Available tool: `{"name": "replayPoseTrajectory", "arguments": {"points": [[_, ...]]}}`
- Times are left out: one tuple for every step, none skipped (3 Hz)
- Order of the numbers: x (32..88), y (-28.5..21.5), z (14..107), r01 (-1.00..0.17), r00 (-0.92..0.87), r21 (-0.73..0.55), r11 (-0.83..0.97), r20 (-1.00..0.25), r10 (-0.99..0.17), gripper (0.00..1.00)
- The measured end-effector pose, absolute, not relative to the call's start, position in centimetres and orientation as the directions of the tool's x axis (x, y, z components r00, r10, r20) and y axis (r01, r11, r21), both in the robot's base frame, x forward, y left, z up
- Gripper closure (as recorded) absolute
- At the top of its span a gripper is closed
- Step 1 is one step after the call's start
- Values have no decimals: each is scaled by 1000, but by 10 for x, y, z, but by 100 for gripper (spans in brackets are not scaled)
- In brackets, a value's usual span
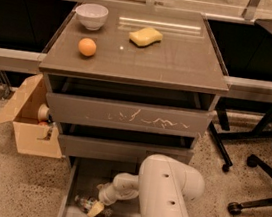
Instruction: Pick water bottle from bottom drawer and place on counter
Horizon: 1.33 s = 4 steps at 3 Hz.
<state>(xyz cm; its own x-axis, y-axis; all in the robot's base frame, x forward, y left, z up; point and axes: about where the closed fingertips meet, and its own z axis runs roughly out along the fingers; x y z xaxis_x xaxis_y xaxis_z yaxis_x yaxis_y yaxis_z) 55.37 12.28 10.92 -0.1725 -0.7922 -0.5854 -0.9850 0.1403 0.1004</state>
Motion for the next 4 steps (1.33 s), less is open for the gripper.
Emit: {"name": "replayPoseTrajectory", "arguments": {"points": [[553, 121, 113, -984, -180, 94, 153, -576, -798, 56], [553, 121, 117, -984, -179, 94, 153, -576, -798, 80], [547, 116, 144, -992, -126, 72, 105, -636, -761, 100], [543, 94, 181, -999, -46, 24, 41, -720, -692, 100]]}}
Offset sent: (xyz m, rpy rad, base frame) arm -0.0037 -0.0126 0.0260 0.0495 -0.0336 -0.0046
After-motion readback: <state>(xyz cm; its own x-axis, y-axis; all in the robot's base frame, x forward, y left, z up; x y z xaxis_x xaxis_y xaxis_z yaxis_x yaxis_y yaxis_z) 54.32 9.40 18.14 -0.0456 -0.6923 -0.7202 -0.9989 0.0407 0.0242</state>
